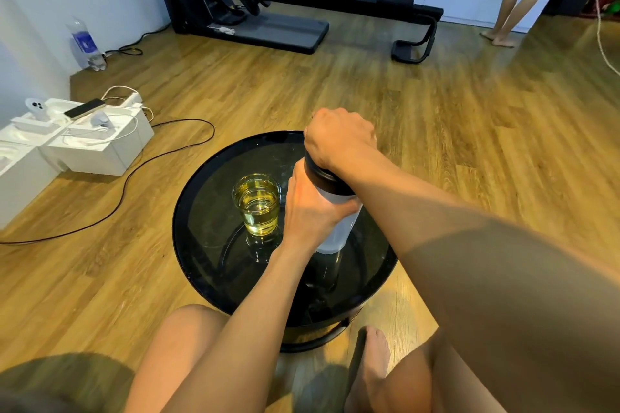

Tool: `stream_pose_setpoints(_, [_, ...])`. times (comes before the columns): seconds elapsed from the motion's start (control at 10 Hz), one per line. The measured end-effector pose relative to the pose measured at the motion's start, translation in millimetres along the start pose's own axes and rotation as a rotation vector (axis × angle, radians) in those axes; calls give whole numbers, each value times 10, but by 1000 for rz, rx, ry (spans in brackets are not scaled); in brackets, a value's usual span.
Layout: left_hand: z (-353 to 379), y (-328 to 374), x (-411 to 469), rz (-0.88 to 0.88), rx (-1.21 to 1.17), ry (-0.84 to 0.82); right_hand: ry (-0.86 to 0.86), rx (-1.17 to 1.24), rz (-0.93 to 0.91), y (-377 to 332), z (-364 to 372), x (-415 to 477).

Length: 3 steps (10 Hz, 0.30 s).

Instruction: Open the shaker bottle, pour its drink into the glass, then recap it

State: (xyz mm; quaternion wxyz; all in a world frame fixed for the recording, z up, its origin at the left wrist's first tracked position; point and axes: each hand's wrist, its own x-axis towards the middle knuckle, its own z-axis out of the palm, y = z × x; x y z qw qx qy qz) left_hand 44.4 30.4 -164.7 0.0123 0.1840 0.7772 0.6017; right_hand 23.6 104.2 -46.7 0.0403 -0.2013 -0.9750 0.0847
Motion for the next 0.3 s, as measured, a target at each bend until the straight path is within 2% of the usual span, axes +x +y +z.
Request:
stream_pose_setpoints(0.1, [-45, 52, 0, -63, 39, -78, 7, 35, 18, 27, -2, -18])
stream_pose_setpoints(0.2, [-278, 115, 96, -97, 154, -288, 29, 127, -35, 14, -65, -61])
stream_pose_setpoints(0.3, [-518, 202, 149, -165, 219, -299, 84, 433, -129, -9, -176, -145])
